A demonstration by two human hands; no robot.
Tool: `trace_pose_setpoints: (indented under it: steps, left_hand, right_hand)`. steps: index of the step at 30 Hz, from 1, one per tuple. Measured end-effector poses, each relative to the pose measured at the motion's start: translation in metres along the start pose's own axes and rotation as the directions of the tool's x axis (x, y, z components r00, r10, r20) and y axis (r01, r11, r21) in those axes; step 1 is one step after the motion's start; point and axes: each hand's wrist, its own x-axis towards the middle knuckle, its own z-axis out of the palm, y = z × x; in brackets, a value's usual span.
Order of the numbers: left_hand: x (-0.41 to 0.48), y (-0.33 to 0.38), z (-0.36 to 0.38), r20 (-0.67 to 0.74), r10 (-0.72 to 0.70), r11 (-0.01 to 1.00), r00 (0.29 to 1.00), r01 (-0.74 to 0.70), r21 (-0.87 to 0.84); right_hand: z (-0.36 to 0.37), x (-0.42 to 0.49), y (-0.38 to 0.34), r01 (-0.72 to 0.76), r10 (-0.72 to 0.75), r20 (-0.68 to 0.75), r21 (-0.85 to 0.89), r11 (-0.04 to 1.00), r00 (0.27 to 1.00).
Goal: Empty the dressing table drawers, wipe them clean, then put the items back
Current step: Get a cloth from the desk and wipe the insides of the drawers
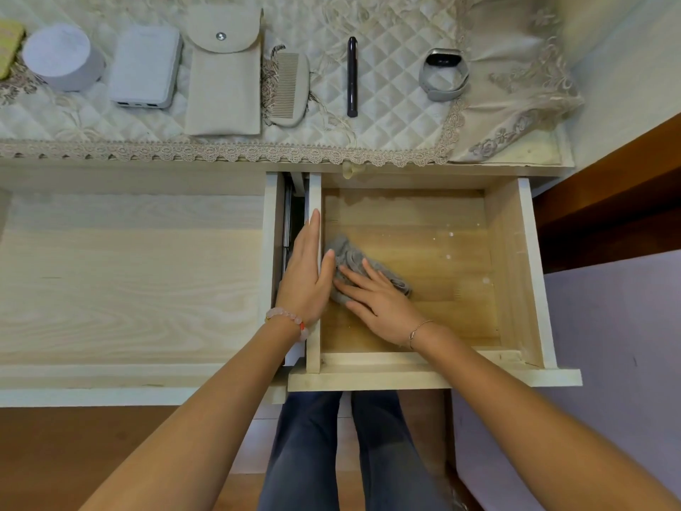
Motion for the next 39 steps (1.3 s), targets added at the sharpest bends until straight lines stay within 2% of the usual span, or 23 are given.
trace_pose_setpoints:
  steps: [4,7,13,16,19,22,25,29,32,35,39]
  left_hand:
    - [-0.001,-0.001,0.000,0.003,-0.004,1.000,1.000,0.004,0.014]
    - [-0.002,-0.001,0.000,0.004,-0.026,1.000,1.000,0.026,0.010]
    - [-0.003,0.001,-0.001,0.010,-0.034,0.999,0.999,0.033,0.007]
    - [-0.003,0.001,-0.001,0.016,-0.034,0.999,0.999,0.034,0.009]
    - [-0.003,0.002,-0.002,0.022,-0.035,0.999,0.999,0.035,0.008]
    - [-0.003,0.002,-0.002,0.014,-0.039,0.999,0.999,0.039,0.015]
    - [-0.003,0.003,-0.002,0.000,-0.041,0.999,0.999,0.041,0.015]
    - [-0.003,0.004,0.000,-0.019,-0.041,0.999,0.999,0.042,0.019]
    - [-0.003,0.004,0.001,-0.032,-0.040,0.999,0.999,0.040,0.015]
    - [-0.002,0.003,0.002,-0.036,-0.040,0.999,0.999,0.040,0.018]
    - [-0.001,0.003,0.001,-0.043,-0.039,0.999,0.998,0.040,0.034]
  right_hand:
    - [-0.008,-0.005,0.008,0.000,0.000,0.011,-0.064,0.998,1.000]
    - [-0.013,-0.016,0.019,-0.033,0.033,-0.007,-0.050,0.998,0.999]
    - [-0.035,-0.072,0.077,-0.259,0.253,-0.124,-0.040,0.965,0.959]
    - [-0.041,-0.087,0.093,-0.372,0.375,-0.118,0.045,0.927,0.920]
    - [-0.042,-0.085,0.090,-0.393,0.399,-0.095,0.072,0.917,0.912]
    - [-0.043,-0.092,0.088,-0.378,0.383,-0.037,0.106,0.920,0.923]
    - [-0.042,-0.103,0.086,-0.355,0.344,0.100,0.139,0.924,0.934]
    - [-0.041,-0.101,0.082,-0.262,0.233,0.279,0.073,0.962,0.932]
    - [-0.042,-0.099,0.080,-0.239,0.198,0.309,0.103,0.965,0.930]
    - [-0.034,-0.086,0.067,-0.144,0.078,0.369,0.157,0.977,0.926]
    - [-0.027,-0.069,0.059,-0.084,0.008,0.398,0.174,0.981,0.917]
